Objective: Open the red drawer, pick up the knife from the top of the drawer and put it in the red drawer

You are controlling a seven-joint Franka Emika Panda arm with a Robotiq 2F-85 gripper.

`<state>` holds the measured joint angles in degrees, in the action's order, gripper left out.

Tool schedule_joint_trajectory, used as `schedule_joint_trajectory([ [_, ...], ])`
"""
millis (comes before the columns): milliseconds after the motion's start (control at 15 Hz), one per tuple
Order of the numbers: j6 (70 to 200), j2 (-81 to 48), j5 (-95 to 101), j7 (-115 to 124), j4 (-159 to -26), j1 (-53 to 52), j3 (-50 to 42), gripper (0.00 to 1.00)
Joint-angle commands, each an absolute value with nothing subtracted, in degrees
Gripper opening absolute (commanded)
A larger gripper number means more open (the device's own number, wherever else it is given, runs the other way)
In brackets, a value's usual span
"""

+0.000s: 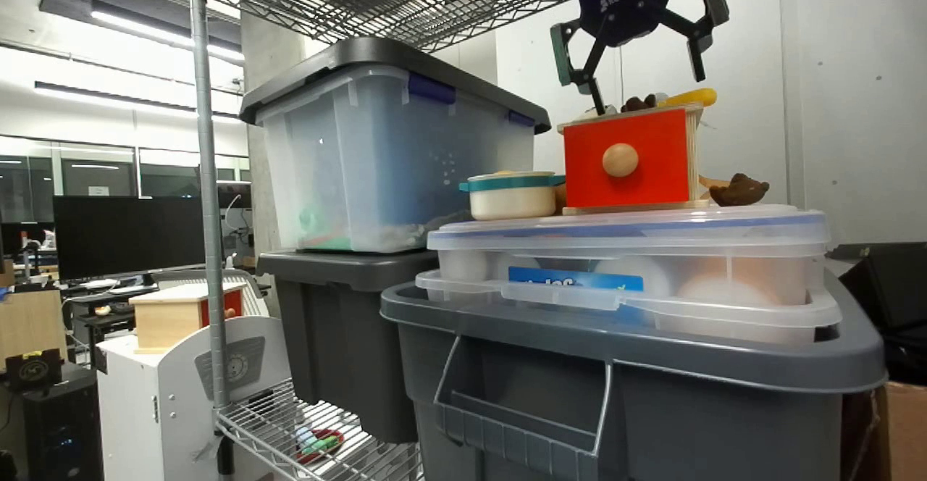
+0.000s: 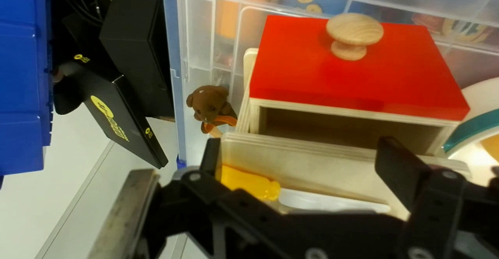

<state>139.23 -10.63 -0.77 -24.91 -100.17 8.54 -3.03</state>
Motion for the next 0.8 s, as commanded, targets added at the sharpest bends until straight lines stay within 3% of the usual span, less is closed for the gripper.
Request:
schedule_joint_trajectory([
  [0,137.83,-12.55,-0.06,-24.77,-96.60,8.72,-3.46,1.00],
  [733,137.78,-15.46,0.08,-24.88,-92.00,9.16,-3.45,1.00],
])
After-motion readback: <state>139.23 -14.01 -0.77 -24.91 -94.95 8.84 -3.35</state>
